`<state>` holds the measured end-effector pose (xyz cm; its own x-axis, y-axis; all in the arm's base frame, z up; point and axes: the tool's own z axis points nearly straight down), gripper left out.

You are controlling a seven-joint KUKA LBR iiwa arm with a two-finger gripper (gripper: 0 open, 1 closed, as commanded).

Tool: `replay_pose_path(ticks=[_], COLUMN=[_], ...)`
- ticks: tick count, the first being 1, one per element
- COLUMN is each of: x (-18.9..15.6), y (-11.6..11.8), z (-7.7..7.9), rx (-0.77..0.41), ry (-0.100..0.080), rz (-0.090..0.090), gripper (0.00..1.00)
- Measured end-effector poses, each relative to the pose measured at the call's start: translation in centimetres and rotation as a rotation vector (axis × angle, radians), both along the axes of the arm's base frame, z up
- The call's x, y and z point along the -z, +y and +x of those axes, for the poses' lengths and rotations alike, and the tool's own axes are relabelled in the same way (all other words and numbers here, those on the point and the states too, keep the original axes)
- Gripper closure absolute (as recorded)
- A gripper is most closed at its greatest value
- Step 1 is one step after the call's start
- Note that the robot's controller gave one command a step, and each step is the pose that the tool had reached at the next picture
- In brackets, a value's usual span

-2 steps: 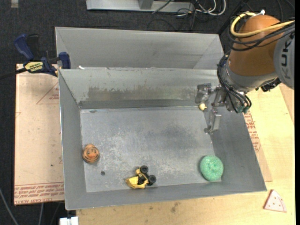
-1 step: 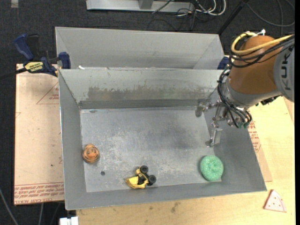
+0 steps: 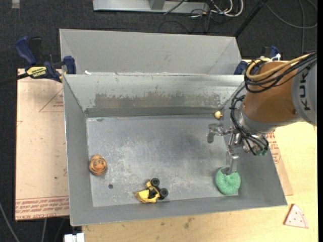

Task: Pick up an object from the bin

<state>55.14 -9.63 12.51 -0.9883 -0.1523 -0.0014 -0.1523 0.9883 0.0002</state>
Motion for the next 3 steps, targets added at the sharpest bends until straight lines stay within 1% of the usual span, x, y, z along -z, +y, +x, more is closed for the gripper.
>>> replay_pose_path(ticks=[1,2,3], x=[-0.1,5.4,5.4], y=[-1.6,-4.7,-4.7], z=[-4.7,-4.1,-4.1], rx=[-0.071,-0.161,-0.162], ry=[0.006,0.002,0.002], rz=[0.003,0.002,0.002], gripper=[0.00,1.00,1.00])
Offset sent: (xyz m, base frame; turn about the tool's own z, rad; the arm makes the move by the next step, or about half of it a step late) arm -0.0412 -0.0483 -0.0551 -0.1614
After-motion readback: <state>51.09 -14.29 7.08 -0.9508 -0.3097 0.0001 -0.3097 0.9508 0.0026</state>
